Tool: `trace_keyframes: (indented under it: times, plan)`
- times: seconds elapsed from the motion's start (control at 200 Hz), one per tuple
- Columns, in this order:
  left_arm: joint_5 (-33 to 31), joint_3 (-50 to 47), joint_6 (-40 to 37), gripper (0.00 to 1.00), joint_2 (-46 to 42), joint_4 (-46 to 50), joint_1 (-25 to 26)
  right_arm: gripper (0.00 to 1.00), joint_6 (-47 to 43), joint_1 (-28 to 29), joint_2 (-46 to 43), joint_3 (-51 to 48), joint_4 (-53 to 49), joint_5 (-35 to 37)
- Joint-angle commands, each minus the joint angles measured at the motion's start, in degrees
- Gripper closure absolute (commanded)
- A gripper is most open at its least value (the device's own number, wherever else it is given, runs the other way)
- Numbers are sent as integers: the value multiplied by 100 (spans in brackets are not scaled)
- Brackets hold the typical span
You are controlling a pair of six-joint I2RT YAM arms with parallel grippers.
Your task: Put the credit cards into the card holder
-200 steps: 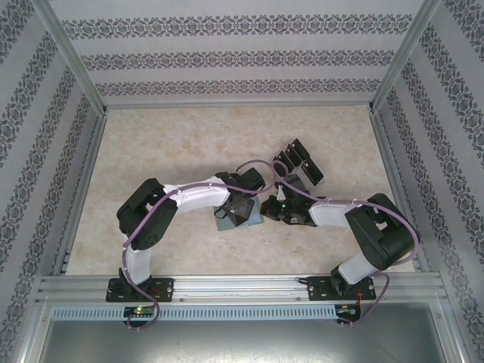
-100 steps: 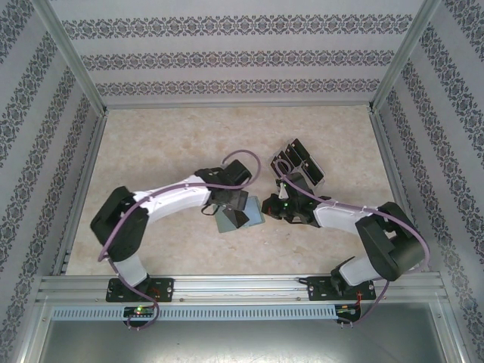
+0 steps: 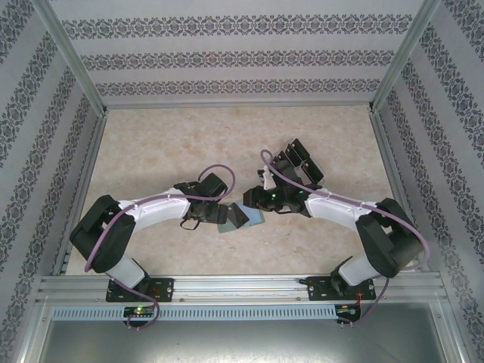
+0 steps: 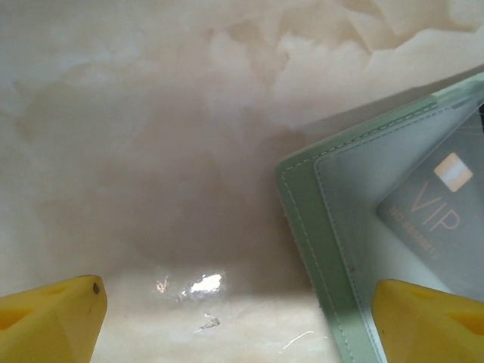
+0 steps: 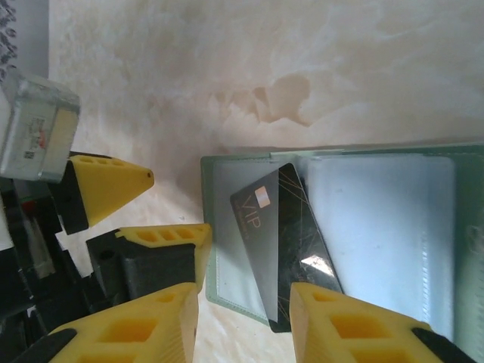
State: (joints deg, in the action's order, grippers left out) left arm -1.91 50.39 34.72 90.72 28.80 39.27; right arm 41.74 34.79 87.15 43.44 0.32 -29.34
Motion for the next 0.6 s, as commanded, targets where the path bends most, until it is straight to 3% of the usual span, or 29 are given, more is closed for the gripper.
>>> trace_keyframes:
  times: [0.0,0.595]
  plan:
    - [33,-9,69,9,158,-348,-49,62,-226,111,339,178,-199,-168]
    - [-11,-214,60,10,525,-581,-52,62,-429,165,1180,367,-201,-150]
